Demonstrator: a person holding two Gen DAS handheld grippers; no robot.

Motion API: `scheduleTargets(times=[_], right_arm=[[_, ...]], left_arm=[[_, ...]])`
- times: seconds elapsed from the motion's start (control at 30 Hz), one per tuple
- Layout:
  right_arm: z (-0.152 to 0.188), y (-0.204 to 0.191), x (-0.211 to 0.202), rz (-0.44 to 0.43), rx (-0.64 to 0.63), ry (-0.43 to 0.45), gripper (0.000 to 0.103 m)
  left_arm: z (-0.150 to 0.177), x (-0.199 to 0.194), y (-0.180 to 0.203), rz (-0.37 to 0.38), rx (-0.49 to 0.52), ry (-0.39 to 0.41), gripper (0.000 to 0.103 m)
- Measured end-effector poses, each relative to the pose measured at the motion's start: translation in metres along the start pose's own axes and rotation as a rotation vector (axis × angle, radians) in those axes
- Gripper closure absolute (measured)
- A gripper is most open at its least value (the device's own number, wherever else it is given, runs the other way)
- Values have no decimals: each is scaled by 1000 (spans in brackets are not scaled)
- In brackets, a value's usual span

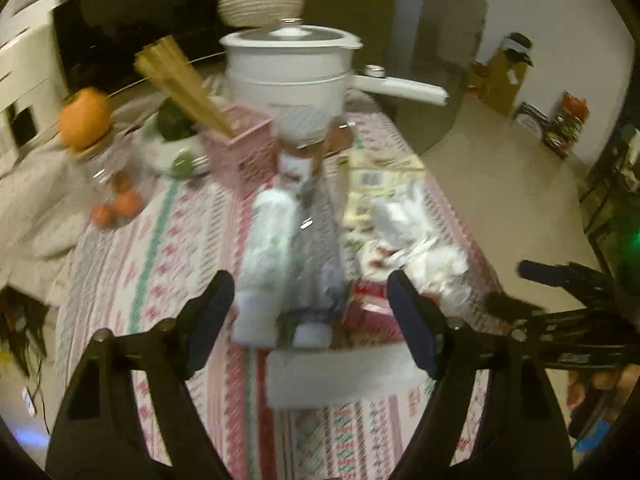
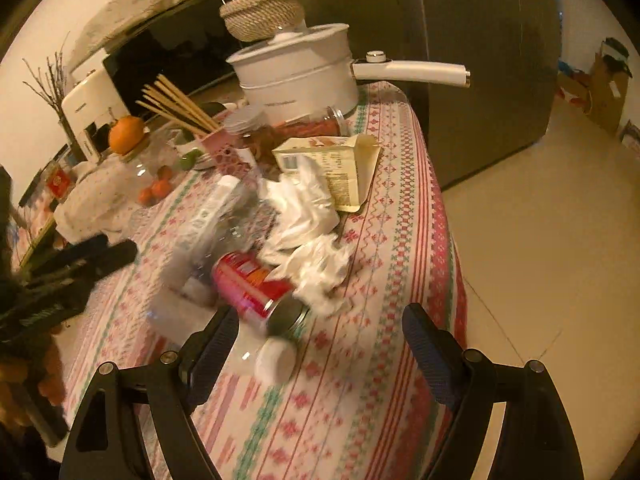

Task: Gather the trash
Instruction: 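Grasp crumpled white tissue with the left tool while the right grasps another tissue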

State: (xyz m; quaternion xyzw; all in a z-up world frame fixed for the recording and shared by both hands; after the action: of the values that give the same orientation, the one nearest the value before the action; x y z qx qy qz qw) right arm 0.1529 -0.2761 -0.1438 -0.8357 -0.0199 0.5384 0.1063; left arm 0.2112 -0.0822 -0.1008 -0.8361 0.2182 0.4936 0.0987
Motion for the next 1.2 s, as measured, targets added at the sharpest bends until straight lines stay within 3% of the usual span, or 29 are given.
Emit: scheduleTargets(times=[0.13, 0.4, 0.5, 0.53, 0.6, 0.67, 0.77, 1.0, 1.2], right_arm=[[-6, 14, 15, 15, 18, -28, 18], [8, 35, 27, 16, 26, -56, 18], [9, 45, 29, 15, 41, -59, 18], [8, 46, 30, 14, 46, -60, 18], [8, 50, 30, 7, 54, -58, 18], [8, 52, 30, 2, 55, -56, 18], [9, 51, 29, 2, 51, -52, 18], [2, 44, 30, -9, 47, -42, 18], [-17, 24, 40, -23, 25, -51, 18]], left_arm=[[-20, 20, 21, 34, 37, -28, 27], [-47, 63, 62, 120, 6, -84, 27], [-52, 81, 75, 117, -1, -128, 29], [-53, 86, 77, 118, -7, -139, 34], [-54, 96, 78, 132, -34, -171, 71], [-54, 102, 75, 190, -69, -191, 94], [-54, 91, 71, 194, -92, -145, 95], [-47, 29, 60, 133, -35, 1, 96], [-28, 5, 44, 78, -32, 34, 96]])
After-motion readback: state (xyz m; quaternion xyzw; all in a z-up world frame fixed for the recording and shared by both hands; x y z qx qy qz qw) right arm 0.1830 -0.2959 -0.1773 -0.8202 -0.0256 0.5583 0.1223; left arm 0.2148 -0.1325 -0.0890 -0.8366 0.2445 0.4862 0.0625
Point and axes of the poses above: each gripper's, at about its wrist camera, not at the fingertips, and x roughly the way its jaws point, y to its right, z to its underside, the point moved 3 cm from there along x, roughly the way its jaws point, and after that the axes turned 12 degrees about -y, right-handed, at the moved point
